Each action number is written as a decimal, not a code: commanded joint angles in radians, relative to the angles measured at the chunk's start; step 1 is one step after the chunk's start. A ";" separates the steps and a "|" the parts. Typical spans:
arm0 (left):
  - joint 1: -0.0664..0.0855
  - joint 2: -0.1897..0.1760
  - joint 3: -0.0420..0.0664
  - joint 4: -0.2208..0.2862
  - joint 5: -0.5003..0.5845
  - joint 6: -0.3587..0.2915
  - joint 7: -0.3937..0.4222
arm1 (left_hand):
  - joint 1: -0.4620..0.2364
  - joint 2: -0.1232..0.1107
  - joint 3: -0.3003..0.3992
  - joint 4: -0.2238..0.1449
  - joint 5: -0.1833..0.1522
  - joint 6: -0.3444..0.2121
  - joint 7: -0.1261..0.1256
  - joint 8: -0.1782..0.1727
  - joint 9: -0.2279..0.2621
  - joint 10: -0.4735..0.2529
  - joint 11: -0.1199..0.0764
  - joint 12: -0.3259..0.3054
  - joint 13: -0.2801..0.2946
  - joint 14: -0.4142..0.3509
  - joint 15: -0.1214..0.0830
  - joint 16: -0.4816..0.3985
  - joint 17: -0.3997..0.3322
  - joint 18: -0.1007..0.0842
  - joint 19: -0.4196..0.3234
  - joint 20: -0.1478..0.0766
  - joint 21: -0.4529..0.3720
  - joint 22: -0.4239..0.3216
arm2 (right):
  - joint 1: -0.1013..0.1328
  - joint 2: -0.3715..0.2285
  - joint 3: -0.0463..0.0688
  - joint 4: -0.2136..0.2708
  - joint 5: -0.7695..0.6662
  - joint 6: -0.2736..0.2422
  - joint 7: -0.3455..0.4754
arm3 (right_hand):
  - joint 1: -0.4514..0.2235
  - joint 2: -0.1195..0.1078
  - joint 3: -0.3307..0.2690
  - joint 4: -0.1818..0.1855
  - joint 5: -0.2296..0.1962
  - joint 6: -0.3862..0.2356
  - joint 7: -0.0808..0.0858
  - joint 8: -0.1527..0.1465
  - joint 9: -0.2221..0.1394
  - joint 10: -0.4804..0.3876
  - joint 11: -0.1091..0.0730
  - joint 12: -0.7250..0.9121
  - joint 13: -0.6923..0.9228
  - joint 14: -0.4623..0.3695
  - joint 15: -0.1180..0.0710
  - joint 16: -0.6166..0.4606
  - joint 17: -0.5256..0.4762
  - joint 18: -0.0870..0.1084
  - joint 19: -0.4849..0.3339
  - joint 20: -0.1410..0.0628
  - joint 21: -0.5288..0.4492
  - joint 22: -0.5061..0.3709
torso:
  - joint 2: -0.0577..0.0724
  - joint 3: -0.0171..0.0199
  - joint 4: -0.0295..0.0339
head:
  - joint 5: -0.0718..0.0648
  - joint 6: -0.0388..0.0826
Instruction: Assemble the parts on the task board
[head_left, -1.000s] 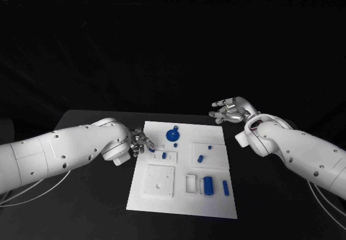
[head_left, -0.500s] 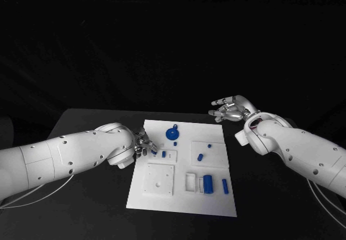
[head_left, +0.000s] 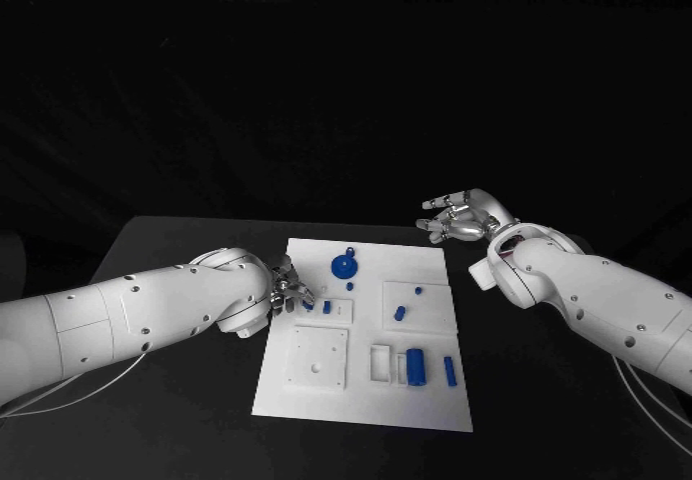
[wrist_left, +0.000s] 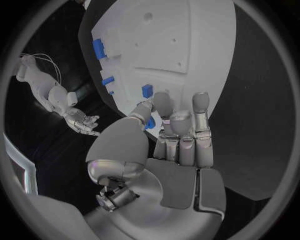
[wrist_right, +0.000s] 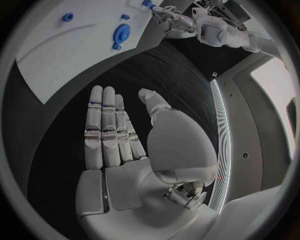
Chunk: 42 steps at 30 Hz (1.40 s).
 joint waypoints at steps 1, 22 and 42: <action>-0.001 0.002 0.000 0.001 -0.018 0.008 0.000 | 0.006 0.006 0.011 -0.004 0.004 0.108 -0.096 0.003 0.085 0.027 -0.026 -0.004 0.002 0.004 -0.005 -0.002 0.002 0.016 0.002 -0.002 0.003 0.019 | 0.000 0.000 0.001 0.000 0.002 0.012 0.011 | -0.006 -0.003 0.001 0.007 0.006 0.003 0.004 0.000 0.001 -0.004 0.001 -0.005 -0.001 -0.003 0.001 -0.006 -0.001 -0.007 -0.008 0.001 0.005 -0.001 | -0.001 0.0006 -0.0001 | 0.000 0.000; -0.003 -0.002 0.000 0.000 -0.018 0.036 -0.008 | 0.006 0.006 0.011 -0.004 0.004 0.108 -0.096 0.003 0.085 0.027 -0.026 -0.004 0.002 0.004 -0.005 -0.002 0.002 0.016 0.002 -0.002 0.003 0.019 | 0.000 -0.001 0.001 0.000 0.003 0.015 0.011 | -0.006 -0.003 0.000 0.007 0.008 0.005 0.003 0.000 0.001 -0.004 0.001 -0.007 -0.001 -0.004 0.002 -0.006 -0.005 -0.006 -0.010 0.002 0.006 -0.003 | 0.000 0.0005 -0.0004 | 0.001 0.000; -0.007 0.002 0.000 -0.008 -0.018 0.053 -0.014 | 0.006 0.007 0.012 -0.005 0.004 0.108 -0.096 0.004 0.086 0.028 -0.025 -0.005 0.003 0.004 -0.005 -0.002 0.004 0.016 0.002 -0.002 0.003 0.019 | 0.000 -0.002 0.001 0.000 0.004 0.018 0.011 | -0.006 -0.003 0.000 0.007 0.008 0.005 0.004 0.000 0.001 -0.004 0.002 -0.007 -0.001 -0.004 0.002 -0.006 -0.006 -0.006 -0.010 0.002 0.006 -0.004 | 0.000 0.0009 -0.0007 | 0.001 -0.003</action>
